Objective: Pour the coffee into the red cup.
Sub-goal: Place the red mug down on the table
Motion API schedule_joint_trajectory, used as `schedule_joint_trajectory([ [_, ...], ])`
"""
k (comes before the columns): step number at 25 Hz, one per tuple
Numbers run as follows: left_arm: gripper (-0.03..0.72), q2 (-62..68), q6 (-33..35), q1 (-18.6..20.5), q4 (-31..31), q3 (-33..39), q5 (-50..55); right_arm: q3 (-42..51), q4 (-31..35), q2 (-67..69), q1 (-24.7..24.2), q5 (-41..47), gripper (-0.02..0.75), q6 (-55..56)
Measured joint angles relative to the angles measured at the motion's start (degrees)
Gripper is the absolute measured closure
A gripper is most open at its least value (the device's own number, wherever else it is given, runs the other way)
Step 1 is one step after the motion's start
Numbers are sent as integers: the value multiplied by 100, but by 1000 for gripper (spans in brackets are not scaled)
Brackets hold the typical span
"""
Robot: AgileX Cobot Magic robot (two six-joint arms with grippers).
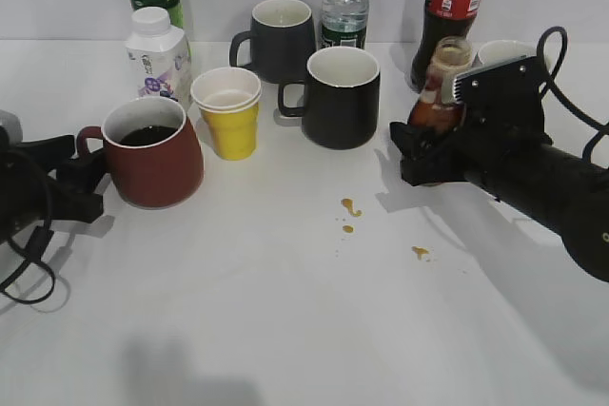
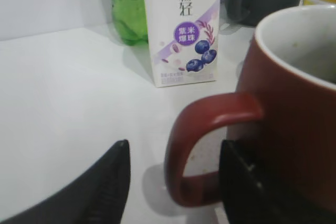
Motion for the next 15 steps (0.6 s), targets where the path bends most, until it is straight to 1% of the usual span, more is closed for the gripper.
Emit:
schedule_joint_trajectory([
  [3, 256, -158, 0, 0, -74, 159, 41, 6, 4, 0, 0, -36, 111, 167],
  [5, 253, -300, -70, 0, -87, 300, 58, 6, 11, 0, 0, -48, 95, 203],
  [7, 252, -436, -266, 0, -87, 437, 58, 6, 78, -5, 0, 14, 92, 210],
  [10, 251, -651, -564, 0, -87, 681, 64, 67, 147, -130, 0, 401, 92, 259],
  [15, 251, -1174, -846, 0, -98, 1003, 98, 481, 147, -690, 0, 666, 99, 589],
])
